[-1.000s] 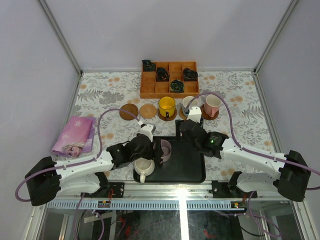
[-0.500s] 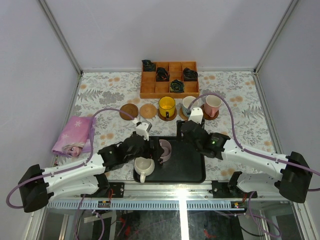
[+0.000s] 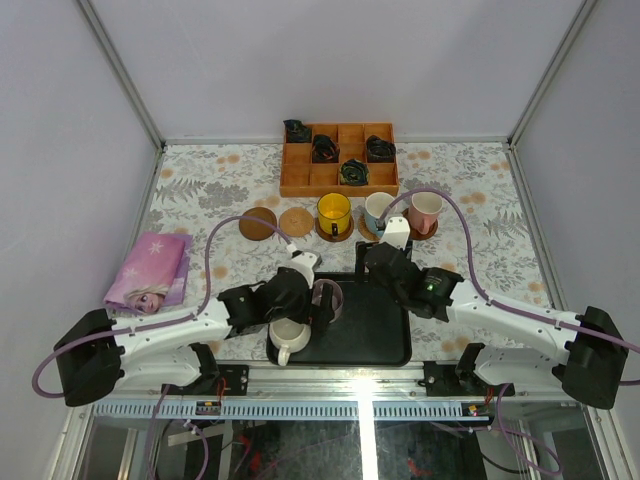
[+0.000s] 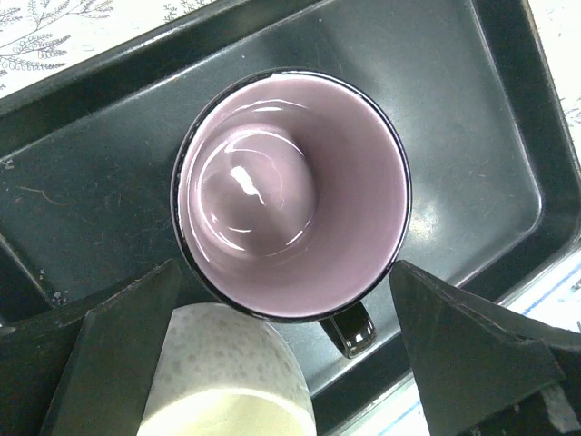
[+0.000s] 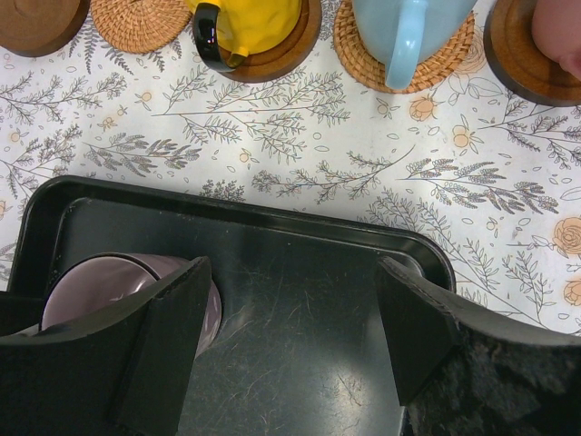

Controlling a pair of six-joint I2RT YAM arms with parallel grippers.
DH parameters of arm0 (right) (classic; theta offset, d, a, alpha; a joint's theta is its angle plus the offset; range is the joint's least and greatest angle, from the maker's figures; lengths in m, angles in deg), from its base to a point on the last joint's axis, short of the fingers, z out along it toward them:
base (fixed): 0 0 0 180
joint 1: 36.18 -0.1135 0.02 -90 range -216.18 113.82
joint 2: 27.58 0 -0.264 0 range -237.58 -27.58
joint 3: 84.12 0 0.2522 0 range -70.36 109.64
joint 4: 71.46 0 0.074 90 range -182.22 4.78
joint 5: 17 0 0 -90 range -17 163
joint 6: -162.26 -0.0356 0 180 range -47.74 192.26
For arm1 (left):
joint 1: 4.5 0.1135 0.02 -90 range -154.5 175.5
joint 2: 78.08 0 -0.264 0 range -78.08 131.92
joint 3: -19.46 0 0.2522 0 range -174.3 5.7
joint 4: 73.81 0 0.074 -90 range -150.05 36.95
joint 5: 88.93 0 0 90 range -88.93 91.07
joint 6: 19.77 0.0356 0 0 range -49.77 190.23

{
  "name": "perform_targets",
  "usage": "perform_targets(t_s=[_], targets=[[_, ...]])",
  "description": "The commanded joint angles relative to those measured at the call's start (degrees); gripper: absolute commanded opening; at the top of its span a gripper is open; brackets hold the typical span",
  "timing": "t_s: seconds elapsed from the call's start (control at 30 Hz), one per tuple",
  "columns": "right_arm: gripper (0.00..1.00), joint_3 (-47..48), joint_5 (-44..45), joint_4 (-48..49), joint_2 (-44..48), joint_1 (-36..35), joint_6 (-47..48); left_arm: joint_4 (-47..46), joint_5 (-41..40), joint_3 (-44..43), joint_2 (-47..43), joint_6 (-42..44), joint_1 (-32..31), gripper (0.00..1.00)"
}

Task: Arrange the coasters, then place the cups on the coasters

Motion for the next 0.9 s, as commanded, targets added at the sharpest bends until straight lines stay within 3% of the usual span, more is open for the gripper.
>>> perform_targets(t_s=[0.0, 0.1, 0.23, 0.4, 0.5, 0.63, 0.73, 0.87], targets=[[0.8, 0.0, 2.6, 1.2, 1.0, -0.4, -1.0, 1.2, -0.3, -2.0, 2.5, 1.5, -0.9, 1.0], [0.8, 0.0, 2.9, 1.3, 0.7, -0.5, -1.2, 2.0, -1.2, -2.3, 3.9, 1.5, -0.9, 1.0], [0.8, 0.0, 2.9, 1.4, 0.2, -0.5, -1.5, 2.3, -1.9, -2.1, 5.0, 1.6, -1.0, 0.9], [0.8, 0.3, 2.5, 1.7, -0.8, -0.5, -1.7, 1.7, -2.9, -1.9, 6.4, 2.2, -1.0, 0.65], [0.81, 0.5, 2.1, 1.7, -1.8, -0.5, -1.8, 0.9, -3.2, -1.7, 7.3, 2.8, -0.9, 0.57], [0.81, 0.9, 1.6, 1.7, -2.7, -0.5, -2.0, 0.5, -3.5, -1.9, 7.9, 3.8, -1.0, 0.32], [0.81, 1.1, 1.4, 1.7, -3.1, -0.5, -2.0, 0.6, -3.8, -1.9, 7.9, 4.2, -1.0, 0.24], [0.81, 1.2, 1.2, 1.7, -3.4, -0.4, -2.0, 0.6, -4.2, -1.6, 7.6, 4.5, -0.9, 0.05]])
